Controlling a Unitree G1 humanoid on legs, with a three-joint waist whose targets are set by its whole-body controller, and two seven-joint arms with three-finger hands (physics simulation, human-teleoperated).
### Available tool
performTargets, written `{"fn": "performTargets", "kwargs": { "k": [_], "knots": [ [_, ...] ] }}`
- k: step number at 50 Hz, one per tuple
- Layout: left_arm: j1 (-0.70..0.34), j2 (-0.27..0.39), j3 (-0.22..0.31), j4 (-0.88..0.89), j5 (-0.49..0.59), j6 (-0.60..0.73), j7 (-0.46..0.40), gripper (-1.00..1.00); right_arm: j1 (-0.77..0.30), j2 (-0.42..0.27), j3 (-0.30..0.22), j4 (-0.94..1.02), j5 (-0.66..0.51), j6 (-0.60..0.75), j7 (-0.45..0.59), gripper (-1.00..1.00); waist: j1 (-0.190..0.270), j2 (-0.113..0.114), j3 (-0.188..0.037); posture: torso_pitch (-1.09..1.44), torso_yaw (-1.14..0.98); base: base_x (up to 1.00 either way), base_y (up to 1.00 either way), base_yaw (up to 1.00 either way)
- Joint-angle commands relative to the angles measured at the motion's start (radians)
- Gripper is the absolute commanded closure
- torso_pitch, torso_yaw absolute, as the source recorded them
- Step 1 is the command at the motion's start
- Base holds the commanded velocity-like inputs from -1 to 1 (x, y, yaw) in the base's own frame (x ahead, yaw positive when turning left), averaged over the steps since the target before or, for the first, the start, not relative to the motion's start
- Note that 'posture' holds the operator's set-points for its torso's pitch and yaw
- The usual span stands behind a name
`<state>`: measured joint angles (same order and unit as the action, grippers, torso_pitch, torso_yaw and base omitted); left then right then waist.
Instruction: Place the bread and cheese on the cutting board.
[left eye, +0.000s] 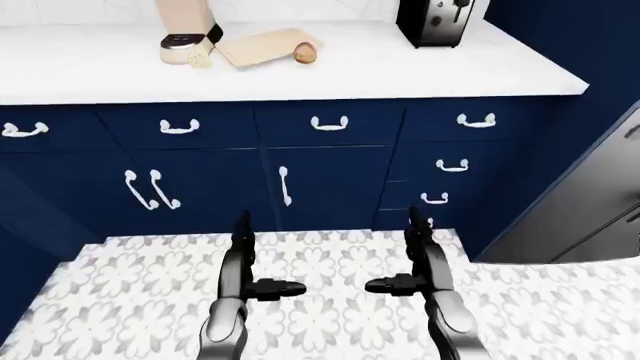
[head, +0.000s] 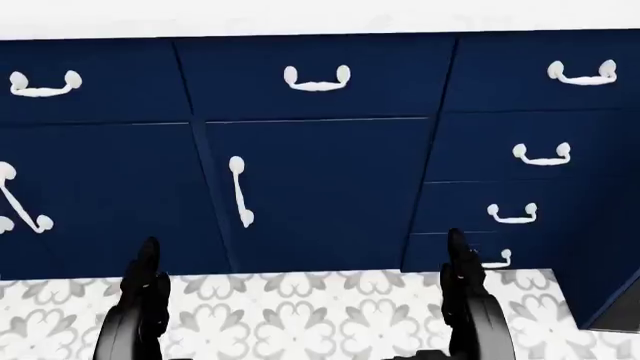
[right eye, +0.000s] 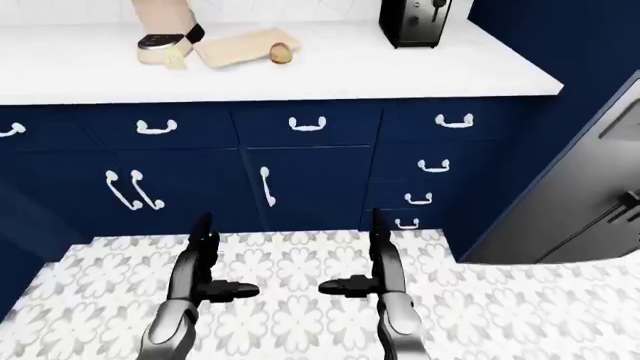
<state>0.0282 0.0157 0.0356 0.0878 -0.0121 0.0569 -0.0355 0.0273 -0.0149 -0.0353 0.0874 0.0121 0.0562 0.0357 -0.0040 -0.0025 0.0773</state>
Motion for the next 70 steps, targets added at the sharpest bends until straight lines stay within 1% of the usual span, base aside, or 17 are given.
{"fn": "performTargets", "kwargs": {
  "k": [1,3,4,5,7,8,20,24,33,42,46,47,50,52,55,60,70],
  "knots": [
    [-0.037,0.003,-0.002,-0.069,-0.001,-0.060,-0.003,-1.00,-0.058,-0.005,0.004,-0.054,-0.008,-0.045,-0.004,-1.00,-0.002,-0.008,-0.001,0.00,0.00,0.00,0.00,0.00],
    [-0.037,0.001,-0.002,-0.072,0.007,-0.086,0.007,-1.00,-0.064,-0.007,0.005,-0.038,-0.010,-0.053,0.002,-1.00,0.009,-0.001,-0.061,0.00,0.00,0.00,0.00,0.00],
    [-0.033,0.002,-0.004,-0.081,0.004,-0.070,0.002,-1.00,-0.063,-0.005,0.008,-0.044,-0.013,-0.049,0.002,-1.00,0.009,-0.001,-0.052,0.00,0.00,0.00,0.00,0.00],
    [-0.029,0.002,-0.005,-0.085,0.005,-0.065,0.000,-1.00,-0.066,-0.006,0.009,-0.029,-0.016,-0.059,0.003,-1.00,0.007,-0.006,-0.018,0.00,0.00,0.00,0.00,0.00],
    [-0.024,0.001,-0.010,-0.094,0.008,-0.060,-0.004,-1.00,-0.066,-0.005,0.010,-0.028,-0.019,-0.060,0.002,-1.00,0.008,-0.007,-0.069,0.00,0.00,0.00,0.00,0.00],
    [-0.024,0.001,-0.009,-0.089,0.009,-0.062,-0.004,-1.00,-0.062,-0.003,0.011,-0.036,-0.020,-0.055,0.002,-1.00,0.008,-0.007,-0.075,0.00,0.00,0.00,0.00,0.00],
    [0.020,-0.003,-0.013,-0.176,0.014,-0.072,-0.013,-1.00,-0.053,-0.001,0.047,-0.113,-0.093,0.000,0.002,-1.00,0.008,-0.004,-0.087,0.00,0.00,0.00,0.00,0.00],
    [0.035,-0.005,-0.004,-0.326,0.007,-0.009,0.002,-1.00,-0.055,0.001,0.070,-0.272,-0.162,0.122,0.000,-1.00,0.008,-0.003,-0.093,0.00,0.00,0.00,0.00,0.00],
    [-0.243,0.032,0.052,-0.534,-0.035,0.302,0.100,-1.00,-0.265,-0.038,0.032,-0.496,-0.242,0.416,0.105,-1.00,0.009,-0.002,-0.093,0.00,0.00,0.00,0.00,0.00],
    [-0.582,0.090,0.070,-0.774,-0.065,0.704,0.204,-1.00,-0.708,-0.103,0.016,-0.605,-0.316,0.849,0.208,-1.00,0.003,0.004,-0.082,0.00,0.00,0.00,0.00,0.00],
    [-0.714,0.159,0.088,-0.734,-0.085,0.757,0.206,-1.00,-0.858,-0.127,-0.002,-0.558,-0.298,0.874,0.244,-1.00,0.005,0.006,-0.065,0.00,0.00,0.00,0.00,0.00],
    [-0.729,0.157,0.098,-0.740,-0.113,0.792,0.194,-1.00,-0.894,-0.108,-0.030,-0.557,-0.270,0.910,0.230,-1.00,0.004,0.008,-0.063,0.00,0.00,0.00,0.00,0.00],
    [-0.811,0.183,0.153,-0.763,-0.178,0.888,0.210,-1.00,-0.977,-0.192,0.016,-0.562,-0.361,1.013,0.204,-1.00,0.004,0.009,-0.059,0.00,0.00,0.00,0.00,0.00],
    [-0.880,0.194,0.223,-0.778,-0.300,0.969,0.236,-1.00,-1.036,-0.181,-0.015,-0.577,-0.330,1.065,0.236,-1.00,0.006,0.009,-0.055,0.00,0.00,0.00,0.00,0.00],
    [-0.923,0.281,0.252,-0.768,-0.363,0.993,0.291,-1.00,-1.054,-0.190,-0.082,-0.583,-0.247,1.042,0.247,-1.00,0.003,0.012,-0.042,0.00,0.00,0.00,0.00,0.00],
    [-0.951,0.331,0.308,-0.787,-0.514,1.051,0.407,-1.00,-0.959,-0.248,-0.070,-0.684,-0.194,1.062,0.274,-1.00,0.004,0.013,-0.036,0.00,0.00,0.00,0.00,0.00],
    [-0.875,0.432,0.263,-0.745,-0.553,0.943,0.431,-1.00,-0.940,-0.267,-0.067,-0.756,-0.175,1.090,0.281,-1.00,0.003,0.021,-0.036,0.00,0.00,0.00,0.00,0.00]
  ]
}}
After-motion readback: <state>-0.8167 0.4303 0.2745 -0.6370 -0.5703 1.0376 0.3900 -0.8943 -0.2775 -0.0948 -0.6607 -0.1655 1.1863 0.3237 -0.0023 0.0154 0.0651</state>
